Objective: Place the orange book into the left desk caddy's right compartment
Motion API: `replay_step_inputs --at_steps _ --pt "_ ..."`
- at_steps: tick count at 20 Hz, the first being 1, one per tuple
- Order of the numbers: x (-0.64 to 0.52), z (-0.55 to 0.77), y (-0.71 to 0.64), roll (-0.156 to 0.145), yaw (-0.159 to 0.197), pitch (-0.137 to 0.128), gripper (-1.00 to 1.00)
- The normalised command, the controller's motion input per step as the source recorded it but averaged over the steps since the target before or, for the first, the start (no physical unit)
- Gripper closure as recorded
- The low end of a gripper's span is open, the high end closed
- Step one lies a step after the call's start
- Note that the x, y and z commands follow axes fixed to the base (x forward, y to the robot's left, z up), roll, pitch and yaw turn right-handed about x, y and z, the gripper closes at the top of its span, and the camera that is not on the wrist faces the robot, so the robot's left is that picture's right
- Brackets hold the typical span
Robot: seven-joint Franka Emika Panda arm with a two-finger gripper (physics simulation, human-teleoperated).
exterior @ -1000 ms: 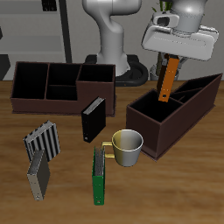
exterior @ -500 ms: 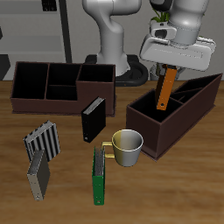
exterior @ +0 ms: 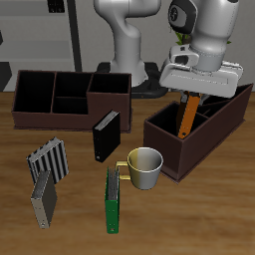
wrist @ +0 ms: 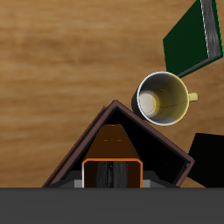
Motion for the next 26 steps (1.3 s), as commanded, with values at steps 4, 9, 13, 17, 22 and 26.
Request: replay_step_inputs --at_steps 4,9,13,17,22,26 --pt "0.06 -0.23 0.06 0.012 0.005 0.031 1.0" --pt "0.02 -0.19 -0.02 0.006 -0.01 0.021 1.0" --pt "0.04 -0.13 -0.05 -0.001 -0.005 0.019 1.0" --pt "0.09 -0.27 -0.21 -0.032 -0.002 0.039 1.0" --pt "0.1 -0.24 -0.14 -0.023 -0.009 0.042 1.0" --pt "0.07 -0.37 -0.03 0.018 -0.013 0.084 -1.0"
